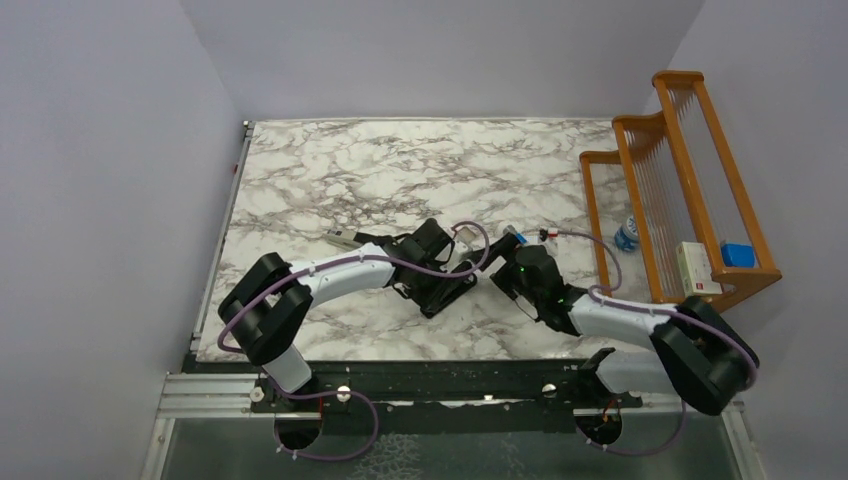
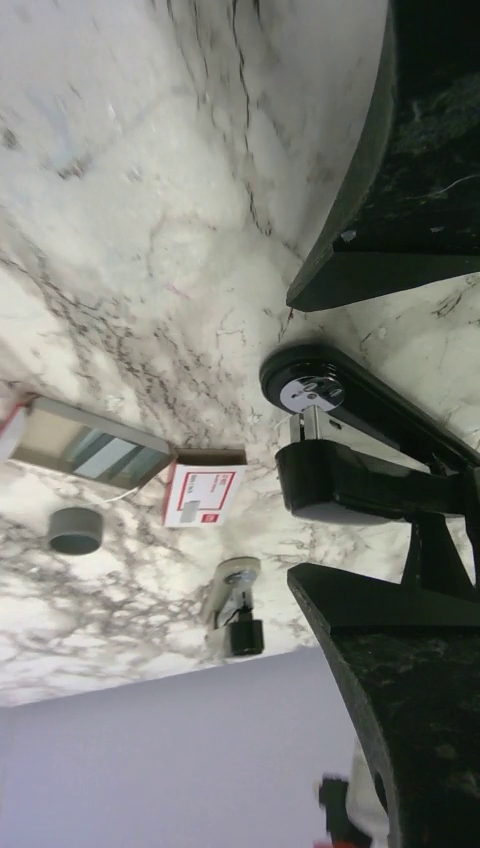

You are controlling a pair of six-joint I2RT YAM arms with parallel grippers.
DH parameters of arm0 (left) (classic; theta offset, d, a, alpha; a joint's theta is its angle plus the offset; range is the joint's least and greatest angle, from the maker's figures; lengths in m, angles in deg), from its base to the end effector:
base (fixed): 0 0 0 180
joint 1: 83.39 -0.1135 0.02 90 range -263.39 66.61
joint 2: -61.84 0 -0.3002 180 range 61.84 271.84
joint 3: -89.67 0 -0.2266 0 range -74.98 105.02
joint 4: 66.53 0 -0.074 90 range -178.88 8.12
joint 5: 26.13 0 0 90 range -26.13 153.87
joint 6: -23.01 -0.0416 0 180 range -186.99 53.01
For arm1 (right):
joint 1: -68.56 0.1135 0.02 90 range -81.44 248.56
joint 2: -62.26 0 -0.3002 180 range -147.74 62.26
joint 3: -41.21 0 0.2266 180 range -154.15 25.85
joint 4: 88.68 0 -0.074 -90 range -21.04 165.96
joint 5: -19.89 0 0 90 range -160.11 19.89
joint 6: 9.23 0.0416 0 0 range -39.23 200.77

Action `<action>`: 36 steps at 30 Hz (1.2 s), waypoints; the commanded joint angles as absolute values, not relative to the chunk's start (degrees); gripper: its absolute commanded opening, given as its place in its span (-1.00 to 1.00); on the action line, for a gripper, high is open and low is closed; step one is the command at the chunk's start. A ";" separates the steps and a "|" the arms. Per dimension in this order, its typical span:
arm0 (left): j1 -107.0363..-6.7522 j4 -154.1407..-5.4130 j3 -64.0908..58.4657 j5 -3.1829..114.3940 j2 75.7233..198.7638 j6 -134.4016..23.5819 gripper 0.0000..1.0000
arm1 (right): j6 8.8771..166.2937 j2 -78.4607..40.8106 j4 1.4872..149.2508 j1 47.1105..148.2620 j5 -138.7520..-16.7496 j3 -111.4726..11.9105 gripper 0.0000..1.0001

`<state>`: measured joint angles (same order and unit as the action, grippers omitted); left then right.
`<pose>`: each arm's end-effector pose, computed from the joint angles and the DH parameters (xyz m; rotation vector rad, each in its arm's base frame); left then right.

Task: Load the staples into the stapler
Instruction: Close the stapler at the center of the board, then move the stapler to the center of the board.

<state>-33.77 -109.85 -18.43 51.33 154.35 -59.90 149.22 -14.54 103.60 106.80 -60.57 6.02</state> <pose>0.1846 -0.2310 0.2307 1.0769 2.5717 -0.5760 0.1780 0.1315 0.1989 0.6830 2.1144 0.9313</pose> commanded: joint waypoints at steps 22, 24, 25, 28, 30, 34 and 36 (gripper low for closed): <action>-40.70 -112.38 -13.85 56.59 143.25 -69.99 0.98 | 114.62 6.34 91.89 106.39 -56.68 1.02 1.00; -46.70 -108.39 -15.64 55.86 138.26 -67.30 0.98 | 108.63 2.84 95.70 106.44 -63.58 -1.16 1.00; -49.14 -106.31 -17.01 56.20 135.44 -65.80 0.98 | 104.74 0.58 97.35 106.43 -68.25 -2.75 1.00; -56.25 -101.98 -20.43 58.37 128.84 -62.90 0.98 | 95.83 -9.53 103.72 106.53 -84.64 -8.71 1.00; -59.88 -101.19 -21.50 59.03 126.28 -62.45 0.98 | 93.39 -18.45 106.70 106.82 -94.87 -14.14 0.98; -63.99 -101.08 -22.89 63.33 122.73 -63.07 0.98 | 89.29 -36.04 108.22 108.99 -102.53 -29.04 0.96; -65.55 -102.04 -23.30 67.02 120.72 -63.21 0.98 | 86.36 -42.07 111.34 110.51 -103.46 -34.54 0.96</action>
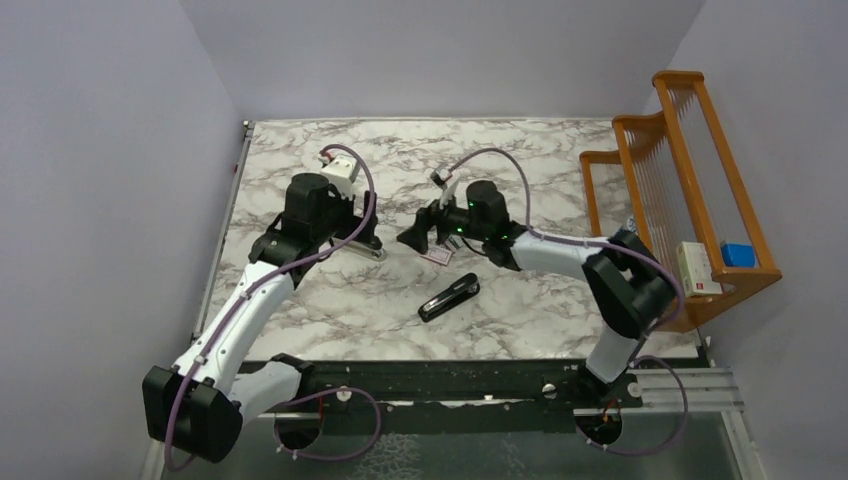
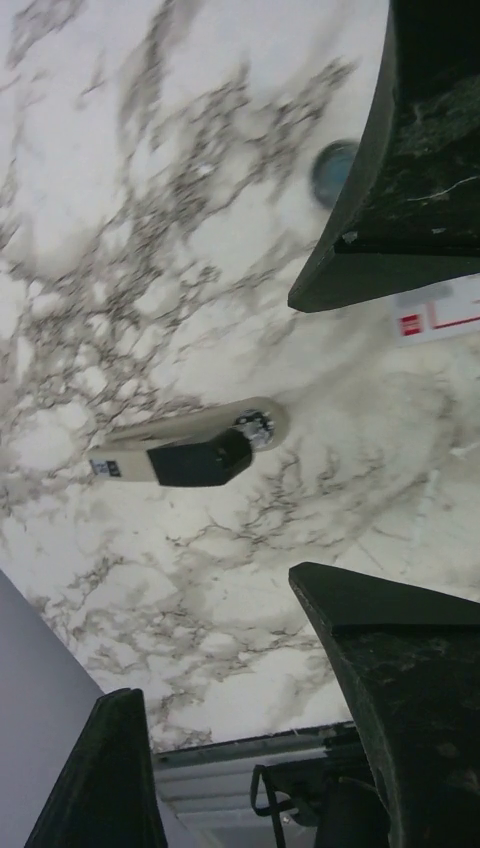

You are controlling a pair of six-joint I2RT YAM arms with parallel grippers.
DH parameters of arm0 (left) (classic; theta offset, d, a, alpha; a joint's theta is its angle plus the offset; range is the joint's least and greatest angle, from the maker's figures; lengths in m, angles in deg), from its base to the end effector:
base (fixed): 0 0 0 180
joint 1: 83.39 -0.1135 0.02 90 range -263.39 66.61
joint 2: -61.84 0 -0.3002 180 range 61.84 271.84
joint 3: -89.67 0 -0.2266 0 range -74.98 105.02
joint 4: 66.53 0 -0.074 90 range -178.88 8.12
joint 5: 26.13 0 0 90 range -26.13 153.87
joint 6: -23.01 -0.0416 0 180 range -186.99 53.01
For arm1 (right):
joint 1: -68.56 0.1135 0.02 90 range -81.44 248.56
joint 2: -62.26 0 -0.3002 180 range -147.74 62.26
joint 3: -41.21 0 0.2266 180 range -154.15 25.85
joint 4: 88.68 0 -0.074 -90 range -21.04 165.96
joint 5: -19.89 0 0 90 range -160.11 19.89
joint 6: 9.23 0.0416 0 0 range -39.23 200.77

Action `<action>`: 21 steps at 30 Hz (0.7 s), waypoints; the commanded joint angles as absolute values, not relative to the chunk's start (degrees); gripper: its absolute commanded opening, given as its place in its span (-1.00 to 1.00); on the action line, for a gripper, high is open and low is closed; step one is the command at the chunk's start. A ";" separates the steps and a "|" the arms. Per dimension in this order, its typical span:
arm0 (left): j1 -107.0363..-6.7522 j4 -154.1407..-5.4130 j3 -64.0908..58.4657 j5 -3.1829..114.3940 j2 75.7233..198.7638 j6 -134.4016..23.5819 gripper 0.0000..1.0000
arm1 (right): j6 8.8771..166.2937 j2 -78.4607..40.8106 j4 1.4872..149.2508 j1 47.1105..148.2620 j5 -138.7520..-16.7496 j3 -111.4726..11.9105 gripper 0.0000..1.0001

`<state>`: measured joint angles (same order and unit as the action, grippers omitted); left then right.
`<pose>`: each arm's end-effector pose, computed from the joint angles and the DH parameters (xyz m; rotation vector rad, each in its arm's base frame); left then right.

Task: Load the staples into the stapler
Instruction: Move the stapler to the center of the board.

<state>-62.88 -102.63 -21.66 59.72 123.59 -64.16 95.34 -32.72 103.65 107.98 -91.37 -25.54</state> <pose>0.1897 -0.0742 0.3489 0.3659 2.0626 -0.3229 0.2640 0.2365 0.2745 -0.6824 1.8261 0.9842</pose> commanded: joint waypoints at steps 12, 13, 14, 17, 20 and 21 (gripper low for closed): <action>-69.08 -104.90 -25.76 68.97 113.62 -64.38 0.94 | 76.15 -63.40 106.18 114.48 -107.01 -55.44 0.72; -69.07 -105.08 -25.77 69.03 113.58 -64.11 0.94 | 75.69 -64.09 105.70 114.66 -106.38 -55.94 0.67; -69.11 -105.17 -25.92 68.95 113.40 -63.88 0.93 | 75.20 -64.65 105.27 114.97 -105.69 -56.23 0.61; -69.10 -105.17 -26.71 68.03 112.85 -63.57 0.91 | 74.13 -65.71 104.45 115.54 -103.58 -56.34 0.47; -69.14 -105.27 -27.22 67.13 112.60 -63.32 0.89 | 72.47 -66.34 103.33 115.75 -100.83 -56.42 0.33; -69.14 -105.22 -27.36 66.79 112.63 -63.14 0.89 | 71.93 -66.57 102.91 115.83 -100.17 -56.56 0.28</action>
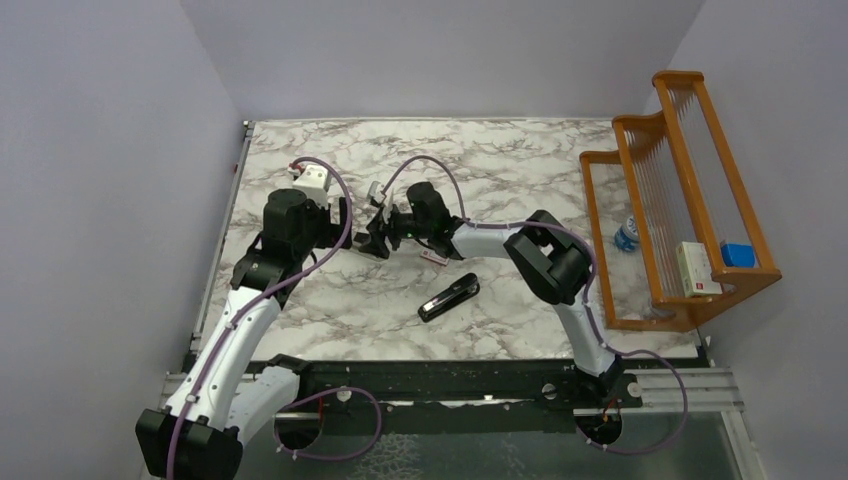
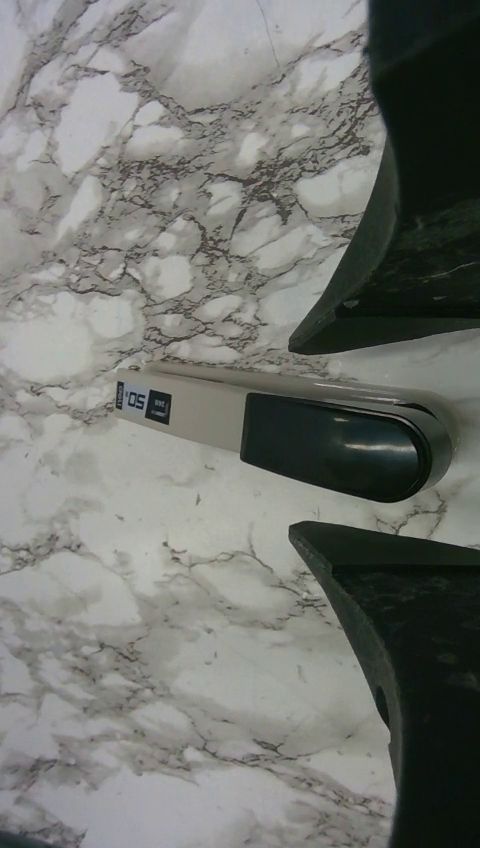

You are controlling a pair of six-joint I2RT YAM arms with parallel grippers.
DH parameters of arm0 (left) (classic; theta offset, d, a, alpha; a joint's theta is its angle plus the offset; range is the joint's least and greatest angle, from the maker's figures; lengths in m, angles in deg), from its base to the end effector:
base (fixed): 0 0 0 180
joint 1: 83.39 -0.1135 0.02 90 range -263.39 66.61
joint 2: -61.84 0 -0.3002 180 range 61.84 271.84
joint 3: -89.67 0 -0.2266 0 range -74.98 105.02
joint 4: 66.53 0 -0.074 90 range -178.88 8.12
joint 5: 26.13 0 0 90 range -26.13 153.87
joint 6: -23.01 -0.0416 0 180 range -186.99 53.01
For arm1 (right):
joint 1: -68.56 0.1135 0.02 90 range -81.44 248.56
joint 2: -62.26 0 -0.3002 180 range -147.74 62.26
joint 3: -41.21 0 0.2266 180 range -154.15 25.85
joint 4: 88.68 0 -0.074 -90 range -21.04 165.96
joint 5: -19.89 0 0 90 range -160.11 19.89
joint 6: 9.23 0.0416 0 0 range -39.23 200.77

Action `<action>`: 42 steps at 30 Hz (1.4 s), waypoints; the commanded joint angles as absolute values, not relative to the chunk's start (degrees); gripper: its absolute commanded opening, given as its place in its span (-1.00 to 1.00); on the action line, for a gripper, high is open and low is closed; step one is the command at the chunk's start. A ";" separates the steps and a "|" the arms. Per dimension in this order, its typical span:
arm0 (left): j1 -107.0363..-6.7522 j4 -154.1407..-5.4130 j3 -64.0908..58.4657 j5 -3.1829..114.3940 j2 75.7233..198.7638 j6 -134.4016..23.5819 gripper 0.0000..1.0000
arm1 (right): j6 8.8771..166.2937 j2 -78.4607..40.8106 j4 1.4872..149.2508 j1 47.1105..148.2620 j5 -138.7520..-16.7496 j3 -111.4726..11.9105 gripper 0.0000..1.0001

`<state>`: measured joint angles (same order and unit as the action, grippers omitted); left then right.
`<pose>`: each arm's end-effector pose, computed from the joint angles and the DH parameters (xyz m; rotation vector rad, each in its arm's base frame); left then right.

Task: Load the staples into the stapler
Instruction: Move the stapler to the center of the board.

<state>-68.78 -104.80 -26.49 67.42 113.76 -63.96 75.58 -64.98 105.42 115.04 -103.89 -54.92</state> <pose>0.1556 -0.0379 0.3453 0.1661 2.0254 -0.1311 0.3272 0.3781 0.2036 -1.2133 1.5255 1.0364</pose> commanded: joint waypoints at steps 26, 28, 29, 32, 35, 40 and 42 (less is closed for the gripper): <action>-68.96 -98.60 -35.40 43.94 113.89 -74.13 0.98 | 63.28 -43.15 91.00 111.61 -113.48 -33.76 -0.92; -68.27 -97.83 -35.83 35.81 115.26 -77.18 0.98 | 62.11 -42.11 88.24 110.85 -116.17 -33.44 -0.92; -68.02 -97.67 -36.08 31.41 116.21 -79.00 0.98 | 61.43 -41.77 87.00 110.52 -116.96 -33.39 -0.92; -65.50 -98.47 -36.71 25.06 118.99 -85.08 0.98 | 59.10 -41.31 83.33 109.97 -118.00 -33.71 -0.93; -61.38 -101.83 -37.07 27.37 121.32 -94.06 0.98 | 58.45 -40.78 82.46 109.53 -117.87 -33.15 -0.93; -57.95 -107.09 -36.60 31.23 126.20 -106.50 0.98 | 59.99 -39.42 84.37 109.52 -117.50 -30.62 -0.87; -57.73 -107.46 -36.49 32.92 127.65 -108.80 0.98 | 60.55 -39.34 84.93 109.52 -116.67 -30.05 -0.76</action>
<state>-58.36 -104.25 -36.55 32.27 125.43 -97.21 59.91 -41.36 85.29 109.64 -114.99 -31.42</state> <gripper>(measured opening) 0.989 0.353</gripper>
